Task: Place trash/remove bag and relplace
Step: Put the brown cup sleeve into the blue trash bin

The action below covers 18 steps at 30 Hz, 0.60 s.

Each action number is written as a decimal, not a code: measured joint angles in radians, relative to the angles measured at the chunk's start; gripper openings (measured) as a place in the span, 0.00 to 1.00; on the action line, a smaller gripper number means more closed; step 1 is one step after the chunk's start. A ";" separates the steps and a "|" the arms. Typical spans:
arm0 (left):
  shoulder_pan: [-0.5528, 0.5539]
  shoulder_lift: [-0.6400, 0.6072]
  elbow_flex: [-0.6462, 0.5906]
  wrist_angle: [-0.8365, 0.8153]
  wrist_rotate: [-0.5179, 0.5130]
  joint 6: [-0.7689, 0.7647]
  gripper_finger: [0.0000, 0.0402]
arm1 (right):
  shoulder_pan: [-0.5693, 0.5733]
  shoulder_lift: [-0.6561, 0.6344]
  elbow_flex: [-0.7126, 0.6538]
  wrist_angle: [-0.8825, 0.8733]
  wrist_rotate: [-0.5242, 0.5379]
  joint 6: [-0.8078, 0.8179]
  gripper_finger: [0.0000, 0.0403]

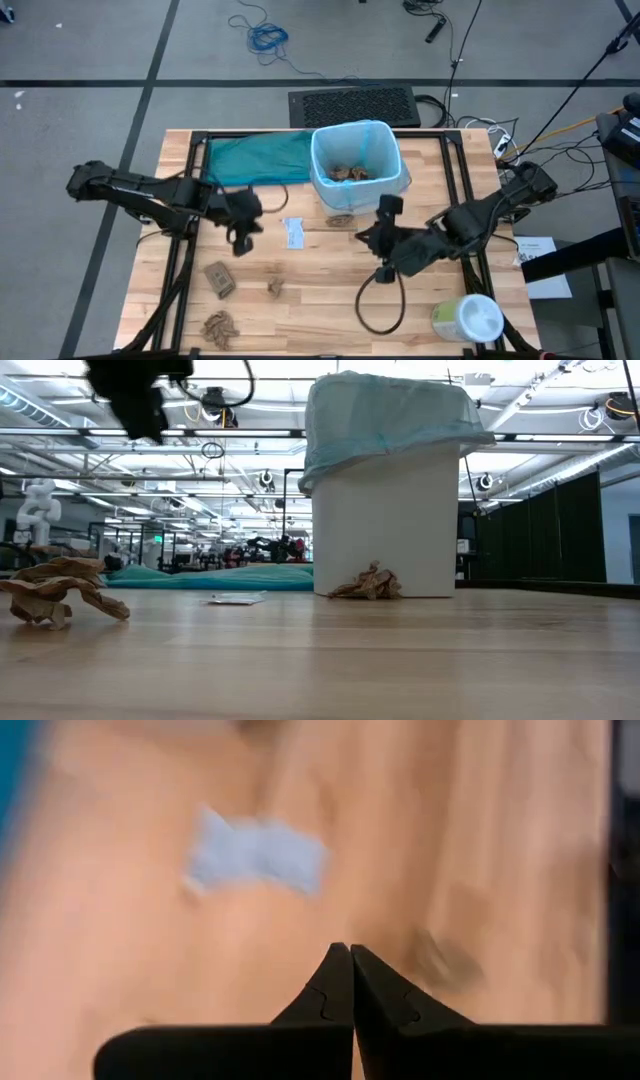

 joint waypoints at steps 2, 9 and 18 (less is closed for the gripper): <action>-0.060 0.013 -0.006 -0.036 0.038 -0.028 0.00 | 0.005 0.012 -0.015 0.001 0.001 0.032 0.00; -0.268 0.090 -0.010 -0.144 0.088 -0.138 0.00 | 0.008 0.028 -0.030 0.005 0.000 0.104 0.00; -0.413 0.297 -0.010 -0.157 0.084 0.058 0.02 | 0.007 0.028 -0.030 0.011 0.000 0.100 0.00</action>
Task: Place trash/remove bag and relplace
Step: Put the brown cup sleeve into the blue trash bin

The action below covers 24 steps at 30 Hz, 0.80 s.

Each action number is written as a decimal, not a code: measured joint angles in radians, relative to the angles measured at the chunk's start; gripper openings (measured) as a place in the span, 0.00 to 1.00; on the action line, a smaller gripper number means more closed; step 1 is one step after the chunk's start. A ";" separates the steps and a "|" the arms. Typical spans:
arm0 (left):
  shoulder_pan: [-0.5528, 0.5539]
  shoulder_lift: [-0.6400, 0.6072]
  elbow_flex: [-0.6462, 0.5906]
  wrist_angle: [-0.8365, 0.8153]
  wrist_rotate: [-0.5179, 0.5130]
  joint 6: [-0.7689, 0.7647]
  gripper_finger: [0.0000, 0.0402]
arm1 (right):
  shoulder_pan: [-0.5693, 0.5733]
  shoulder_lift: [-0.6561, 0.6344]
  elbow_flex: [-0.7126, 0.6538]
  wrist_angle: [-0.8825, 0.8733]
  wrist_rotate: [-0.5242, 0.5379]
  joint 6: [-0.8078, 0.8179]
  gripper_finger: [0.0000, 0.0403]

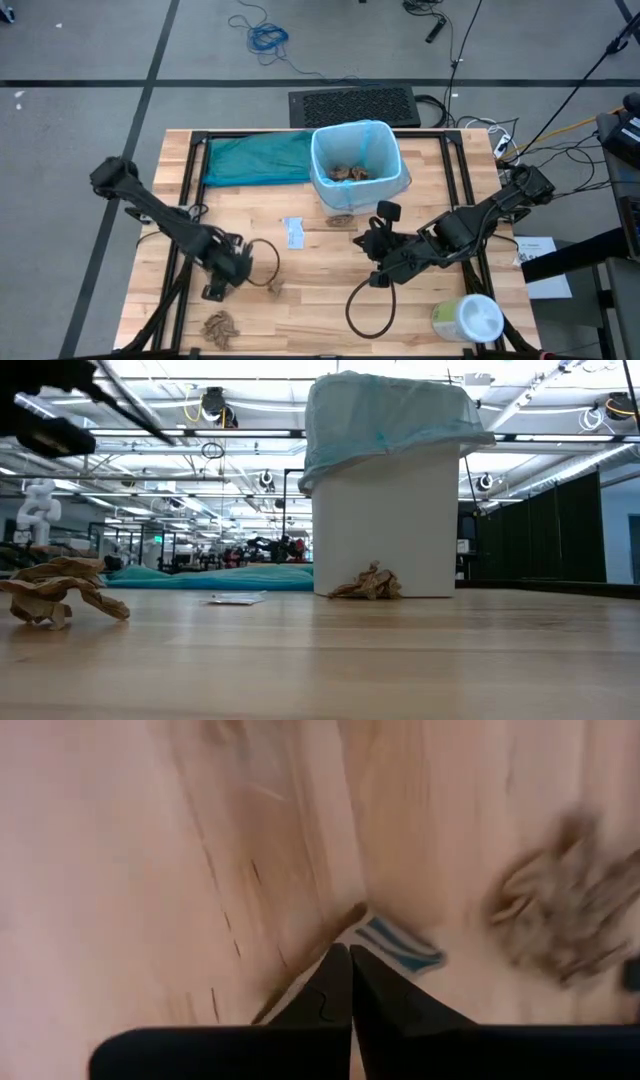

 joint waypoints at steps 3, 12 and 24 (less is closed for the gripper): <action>0.001 0.087 0.000 -0.001 0.021 0.095 0.08 | 0.000 0.000 0.000 0.000 -0.002 0.001 0.00; 0.001 0.293 -0.012 0.019 0.235 0.286 0.24 | 0.000 0.000 0.000 0.000 -0.028 0.005 0.00; 0.027 0.315 0.052 -0.085 0.244 0.333 0.27 | 0.000 0.000 0.000 0.000 -0.030 0.003 0.00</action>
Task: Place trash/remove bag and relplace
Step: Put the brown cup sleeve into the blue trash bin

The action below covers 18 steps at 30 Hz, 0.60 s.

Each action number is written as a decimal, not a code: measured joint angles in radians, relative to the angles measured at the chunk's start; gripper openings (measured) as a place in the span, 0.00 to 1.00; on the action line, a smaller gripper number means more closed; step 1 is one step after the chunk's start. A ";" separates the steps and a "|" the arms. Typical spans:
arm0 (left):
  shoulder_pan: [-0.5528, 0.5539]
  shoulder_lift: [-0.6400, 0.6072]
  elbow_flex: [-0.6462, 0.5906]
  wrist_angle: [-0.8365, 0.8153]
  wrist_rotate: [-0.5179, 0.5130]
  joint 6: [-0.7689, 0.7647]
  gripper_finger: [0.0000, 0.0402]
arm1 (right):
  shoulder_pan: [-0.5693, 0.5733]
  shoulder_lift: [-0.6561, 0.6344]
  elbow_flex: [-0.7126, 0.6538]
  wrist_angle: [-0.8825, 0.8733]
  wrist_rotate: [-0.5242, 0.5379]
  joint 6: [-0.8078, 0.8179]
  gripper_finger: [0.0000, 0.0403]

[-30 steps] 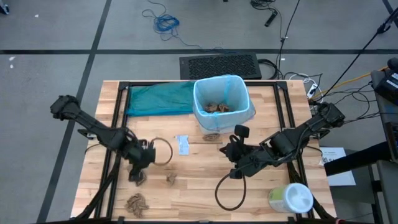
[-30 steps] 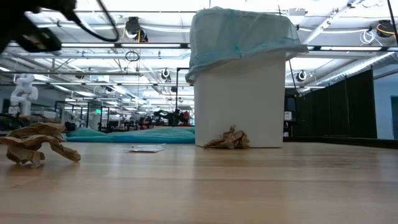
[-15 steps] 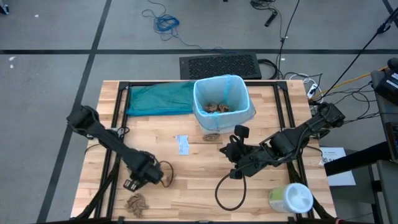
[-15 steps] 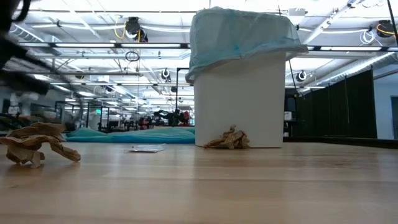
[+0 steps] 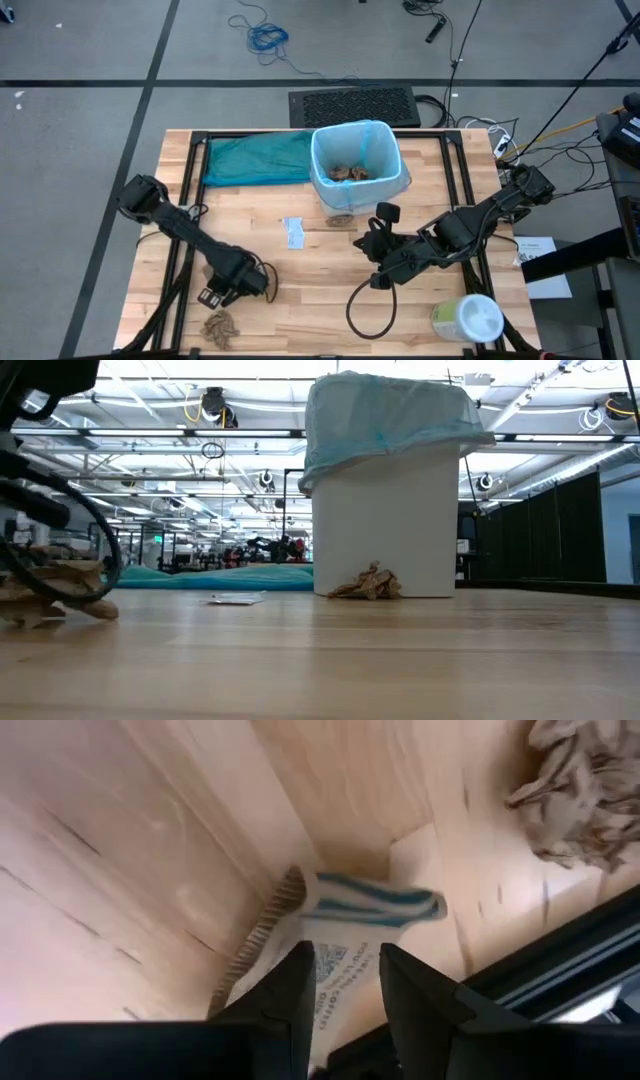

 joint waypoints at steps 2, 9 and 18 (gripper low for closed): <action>0.008 0.000 0.027 -0.010 -0.002 0.017 0.27 | 0.000 0.000 0.000 0.001 0.000 -0.001 0.00; 0.037 0.000 0.018 0.030 -0.018 0.085 0.27 | 0.000 0.000 0.000 0.002 0.000 0.000 0.00; 0.067 0.000 -0.016 0.059 -0.001 0.096 0.27 | 0.000 0.000 0.000 0.013 -0.109 0.001 0.00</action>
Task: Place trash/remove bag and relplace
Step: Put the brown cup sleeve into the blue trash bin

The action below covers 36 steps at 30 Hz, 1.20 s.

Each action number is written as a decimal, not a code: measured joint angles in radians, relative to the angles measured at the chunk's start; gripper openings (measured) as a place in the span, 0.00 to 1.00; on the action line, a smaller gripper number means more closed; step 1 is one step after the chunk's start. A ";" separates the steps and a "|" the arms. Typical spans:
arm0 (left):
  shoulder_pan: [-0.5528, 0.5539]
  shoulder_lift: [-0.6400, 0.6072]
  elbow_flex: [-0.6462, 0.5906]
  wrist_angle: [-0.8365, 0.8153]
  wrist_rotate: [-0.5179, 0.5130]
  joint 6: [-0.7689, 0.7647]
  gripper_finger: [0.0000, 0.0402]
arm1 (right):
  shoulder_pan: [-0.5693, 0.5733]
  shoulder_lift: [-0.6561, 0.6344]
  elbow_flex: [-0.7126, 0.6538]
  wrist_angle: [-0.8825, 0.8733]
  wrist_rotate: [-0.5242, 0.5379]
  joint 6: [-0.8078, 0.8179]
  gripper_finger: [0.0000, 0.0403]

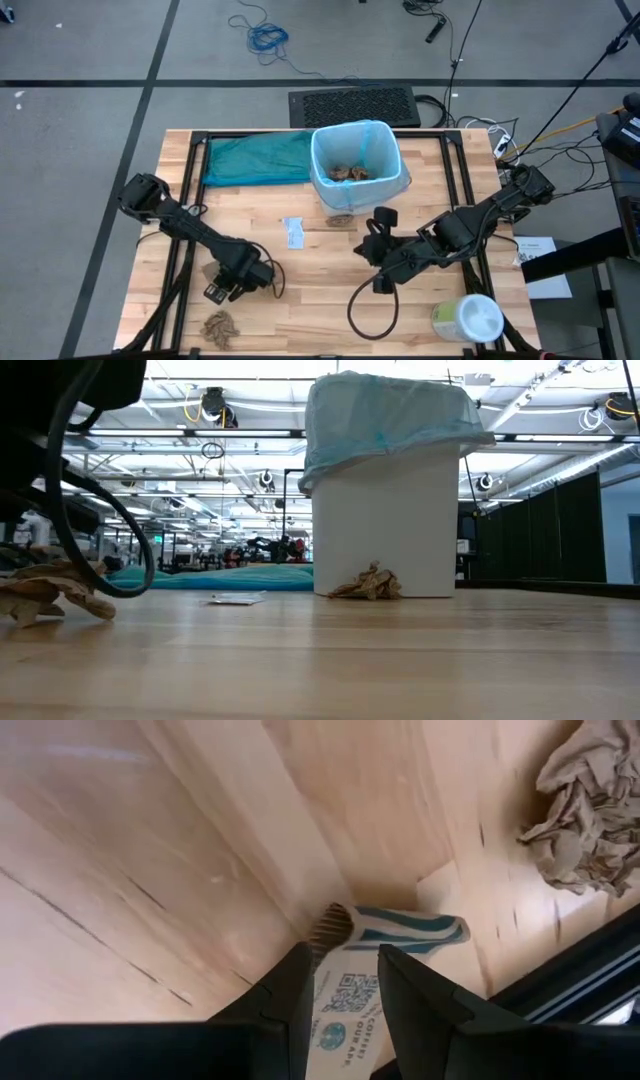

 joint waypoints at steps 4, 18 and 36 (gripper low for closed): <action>-0.001 0.000 0.000 0.018 0.014 0.000 0.27 | 0.000 0.000 0.000 0.018 -0.022 -0.005 0.00; -0.003 0.000 -0.017 0.025 0.051 -0.003 0.27 | 0.000 0.000 0.000 0.023 -0.044 0.000 0.00; -0.079 -0.001 -0.121 0.163 0.107 -0.126 0.27 | 0.000 0.000 0.000 0.023 -0.044 0.000 0.00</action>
